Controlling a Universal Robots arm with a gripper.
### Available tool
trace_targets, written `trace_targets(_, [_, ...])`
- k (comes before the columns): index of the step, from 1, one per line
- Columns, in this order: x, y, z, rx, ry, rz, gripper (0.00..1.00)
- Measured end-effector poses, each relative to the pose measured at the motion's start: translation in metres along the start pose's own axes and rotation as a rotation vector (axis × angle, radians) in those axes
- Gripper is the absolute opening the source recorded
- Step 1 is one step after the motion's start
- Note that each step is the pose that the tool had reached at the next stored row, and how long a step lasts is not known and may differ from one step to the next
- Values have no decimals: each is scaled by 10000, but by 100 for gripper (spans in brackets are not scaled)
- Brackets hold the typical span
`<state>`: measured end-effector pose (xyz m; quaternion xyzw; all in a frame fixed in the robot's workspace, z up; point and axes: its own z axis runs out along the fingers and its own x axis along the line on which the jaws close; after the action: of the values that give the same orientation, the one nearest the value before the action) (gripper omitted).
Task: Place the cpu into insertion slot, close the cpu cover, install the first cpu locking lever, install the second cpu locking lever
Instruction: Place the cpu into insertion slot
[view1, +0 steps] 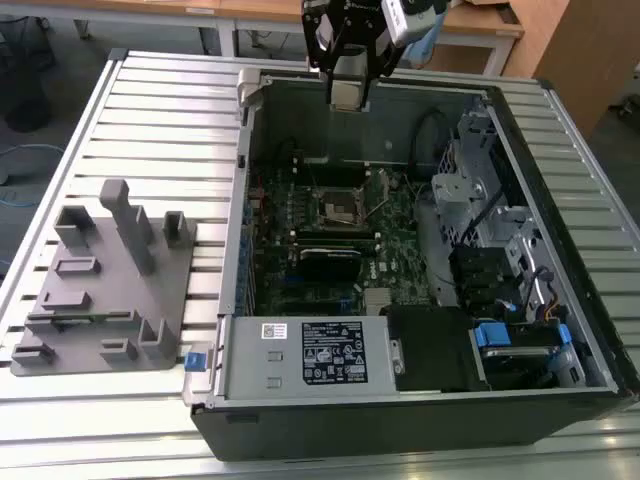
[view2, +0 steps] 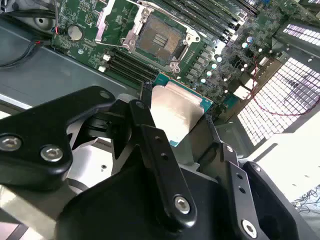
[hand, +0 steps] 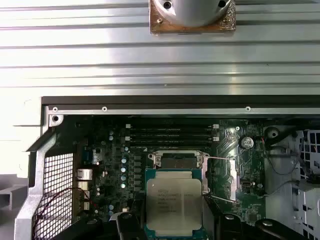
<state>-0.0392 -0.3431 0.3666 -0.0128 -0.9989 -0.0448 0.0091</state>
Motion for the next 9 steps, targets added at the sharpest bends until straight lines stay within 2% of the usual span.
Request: trace_targets(9, [0,-1,14,0,0,0,54])
